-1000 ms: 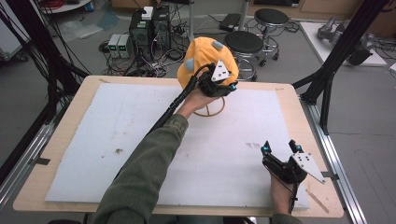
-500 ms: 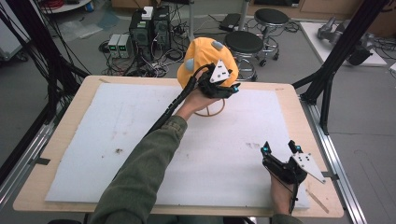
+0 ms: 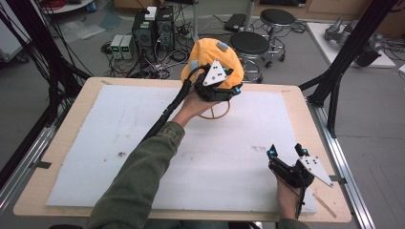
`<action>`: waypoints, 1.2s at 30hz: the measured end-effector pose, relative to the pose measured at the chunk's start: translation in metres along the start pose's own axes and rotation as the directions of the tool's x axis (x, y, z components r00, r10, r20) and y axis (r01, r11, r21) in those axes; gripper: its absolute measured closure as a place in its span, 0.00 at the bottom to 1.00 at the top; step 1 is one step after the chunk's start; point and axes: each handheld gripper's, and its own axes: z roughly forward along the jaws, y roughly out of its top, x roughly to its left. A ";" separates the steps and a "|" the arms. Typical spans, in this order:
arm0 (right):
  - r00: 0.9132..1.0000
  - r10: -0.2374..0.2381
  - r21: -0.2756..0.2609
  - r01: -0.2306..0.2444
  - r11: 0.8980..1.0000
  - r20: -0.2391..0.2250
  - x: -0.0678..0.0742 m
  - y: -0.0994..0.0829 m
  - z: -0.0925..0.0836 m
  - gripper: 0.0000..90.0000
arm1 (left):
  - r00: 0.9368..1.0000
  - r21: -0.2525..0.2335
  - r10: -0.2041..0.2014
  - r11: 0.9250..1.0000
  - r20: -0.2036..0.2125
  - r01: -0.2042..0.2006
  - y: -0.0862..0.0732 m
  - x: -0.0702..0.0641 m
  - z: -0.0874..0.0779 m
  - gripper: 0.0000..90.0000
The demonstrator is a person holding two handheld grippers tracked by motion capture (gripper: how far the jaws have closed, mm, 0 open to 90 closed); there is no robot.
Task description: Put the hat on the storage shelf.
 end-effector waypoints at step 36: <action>1.000 0.004 0.016 -0.004 1.000 0.009 0.001 -0.001 0.002 0.10 | 0.975 -0.060 -0.177 0.984 -0.135 0.170 -0.037 0.023 -0.094 0.43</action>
